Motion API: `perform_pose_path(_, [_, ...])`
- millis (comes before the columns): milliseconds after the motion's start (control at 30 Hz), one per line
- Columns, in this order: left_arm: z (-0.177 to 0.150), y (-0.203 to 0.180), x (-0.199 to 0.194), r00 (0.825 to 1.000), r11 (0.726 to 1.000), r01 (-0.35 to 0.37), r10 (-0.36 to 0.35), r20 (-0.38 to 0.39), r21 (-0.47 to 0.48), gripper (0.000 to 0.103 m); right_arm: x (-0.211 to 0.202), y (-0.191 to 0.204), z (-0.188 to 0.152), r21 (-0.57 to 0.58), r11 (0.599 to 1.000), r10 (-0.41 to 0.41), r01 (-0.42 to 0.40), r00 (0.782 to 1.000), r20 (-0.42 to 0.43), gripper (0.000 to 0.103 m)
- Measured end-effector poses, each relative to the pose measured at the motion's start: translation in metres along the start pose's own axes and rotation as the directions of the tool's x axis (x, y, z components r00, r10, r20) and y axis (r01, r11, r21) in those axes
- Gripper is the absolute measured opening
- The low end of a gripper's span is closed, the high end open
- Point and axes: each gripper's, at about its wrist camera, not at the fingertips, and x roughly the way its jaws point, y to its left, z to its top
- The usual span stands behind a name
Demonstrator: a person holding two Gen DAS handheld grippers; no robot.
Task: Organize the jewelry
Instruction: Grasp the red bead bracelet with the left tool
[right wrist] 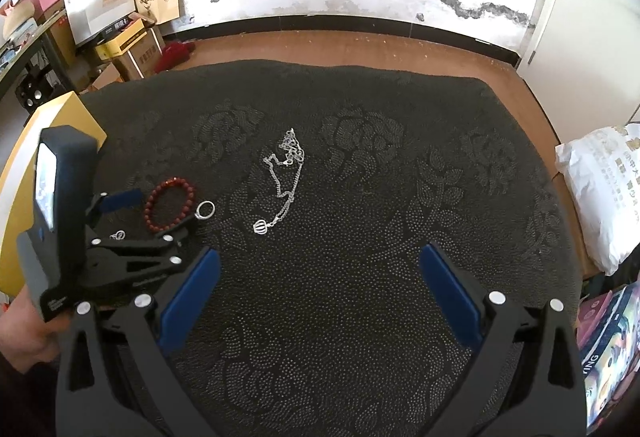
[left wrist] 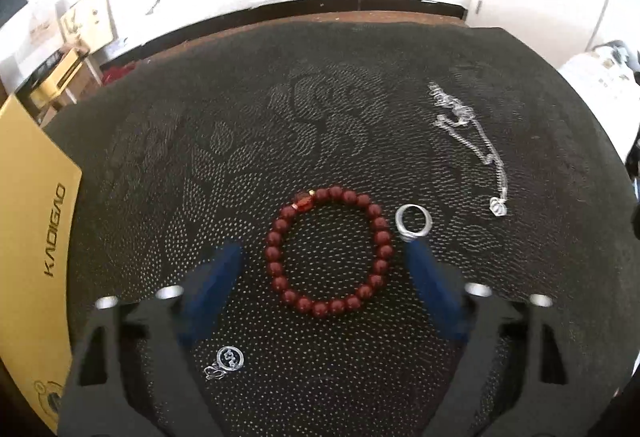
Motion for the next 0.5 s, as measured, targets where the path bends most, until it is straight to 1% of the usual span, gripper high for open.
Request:
perform_pose_path(67, [-0.001, -0.001, -0.002, 1.0, 1.0, 0.007, -0.007, 0.004, 0.024, 0.06, 0.0, -0.002, 0.001, 0.009, 1.0, -0.006, 0.006, 1.0, 0.003, 0.097])
perform_pose_path(133, [-0.001, -0.002, -0.003, 1.0, 1.0, 0.013, -0.013, 0.006, 0.028, 0.053, 0.0, -0.002, 0.001, 0.01, 1.0, -0.008, 0.008, 1.0, 0.007, 0.097])
perform_pose_path(200, [-0.002, -0.001, -0.005, 1.0, 0.999, 0.015, -0.016, 0.008, 0.035, 0.038, 0.001, -0.001, 0.002, 0.01, 1.0, -0.009, 0.009, 1.0, 0.009, 0.097])
perform_pose_path(233, [-0.003, -0.002, -0.006, 1.0, 0.999, 0.014, -0.015, 0.009, 0.038, 0.034, 0.001, 0.001, 0.002, 0.01, 1.0, -0.007, 0.007, 1.0, 0.009, 0.097])
perform_pose_path(267, [-0.003, 0.0, -0.006, 1.0, 0.999, 0.014, -0.015, 0.008, 0.043, 0.024, 0.002, 0.002, 0.003, 0.007, 1.0, -0.006, 0.006, 1.0, 0.008, 0.097])
perform_pose_path(300, [-0.002, 0.002, -0.006, 1.0, 0.999, 0.014, -0.014, 0.007, 0.044, 0.017, 0.003, 0.002, 0.003, 0.006, 1.0, -0.006, 0.006, 1.0, 0.007, 0.097])
perform_pose_path(433, [-0.006, 0.009, -0.009, 0.999, 0.999, 0.04, -0.04, 0.004, 0.033, 0.015, 0.006, 0.005, 0.005, 0.001, 1.0, -0.003, 0.003, 1.0, 0.006, 0.097])
perform_pose_path(500, [-0.008, 0.008, -0.01, 1.0, 0.999, 0.03, -0.03, 0.006, 0.045, 0.014, 0.007, 0.006, 0.006, 0.0, 1.0, -0.002, 0.002, 1.0, 0.006, 0.097])
